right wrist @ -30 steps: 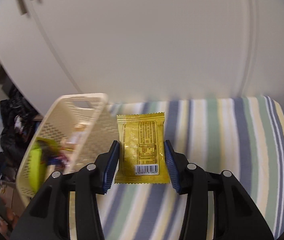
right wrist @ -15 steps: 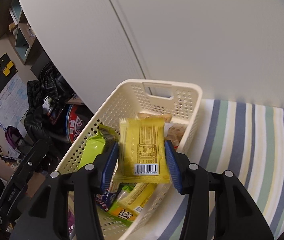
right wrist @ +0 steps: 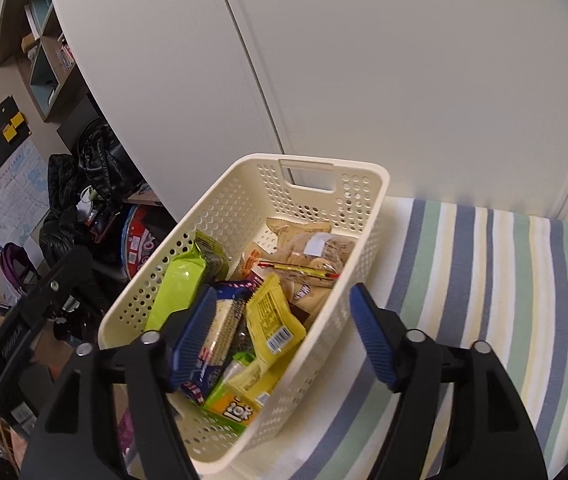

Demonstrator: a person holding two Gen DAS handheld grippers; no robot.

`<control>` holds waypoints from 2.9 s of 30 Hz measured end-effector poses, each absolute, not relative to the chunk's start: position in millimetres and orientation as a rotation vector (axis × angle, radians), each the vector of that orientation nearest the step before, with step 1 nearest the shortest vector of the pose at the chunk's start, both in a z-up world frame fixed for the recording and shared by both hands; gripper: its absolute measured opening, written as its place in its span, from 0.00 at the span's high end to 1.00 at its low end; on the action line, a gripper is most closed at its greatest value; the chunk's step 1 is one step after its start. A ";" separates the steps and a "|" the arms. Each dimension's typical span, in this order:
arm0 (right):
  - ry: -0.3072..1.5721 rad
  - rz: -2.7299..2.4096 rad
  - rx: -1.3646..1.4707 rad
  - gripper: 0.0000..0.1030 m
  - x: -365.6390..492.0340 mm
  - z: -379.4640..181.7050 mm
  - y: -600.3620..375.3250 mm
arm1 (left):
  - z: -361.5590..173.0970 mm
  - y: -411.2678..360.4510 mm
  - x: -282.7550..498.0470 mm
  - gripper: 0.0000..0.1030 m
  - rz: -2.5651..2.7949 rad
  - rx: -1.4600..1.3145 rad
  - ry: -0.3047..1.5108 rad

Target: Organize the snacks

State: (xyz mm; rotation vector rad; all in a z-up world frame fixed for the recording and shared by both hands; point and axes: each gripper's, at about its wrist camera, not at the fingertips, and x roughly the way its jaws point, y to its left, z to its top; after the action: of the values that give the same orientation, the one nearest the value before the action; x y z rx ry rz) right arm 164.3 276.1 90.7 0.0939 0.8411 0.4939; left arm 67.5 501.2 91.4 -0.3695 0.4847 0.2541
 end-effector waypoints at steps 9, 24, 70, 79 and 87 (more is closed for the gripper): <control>0.800 0.438 0.059 0.08 118.5 78.9 252.4 | 101.3 493.4 63.8 0.02 0.289 -0.314 0.463; 0.603 0.286 -0.098 0.05 34.2 91.4 257.6 | 109.5 457.6 0.7 0.02 0.301 -0.082 0.481; 0.512 0.255 -0.288 0.05 -0.5 93.3 277.5 | 87.8 412.4 -40.5 0.02 0.424 0.249 0.525; 0.516 0.258 -0.310 0.05 0.5 90.7 281.3 | 86.4 413.0 -38.7 0.02 0.429 0.253 0.528; 0.516 0.259 -0.322 0.05 0.3 88.8 283.6 | 84.7 411.5 -37.5 0.02 0.422 0.260 0.528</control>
State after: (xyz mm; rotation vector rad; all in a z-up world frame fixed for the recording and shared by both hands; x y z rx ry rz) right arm 0.3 283.6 88.8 -0.3217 0.5161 0.2593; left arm -37.5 411.5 84.7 0.2597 0.5282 0.4216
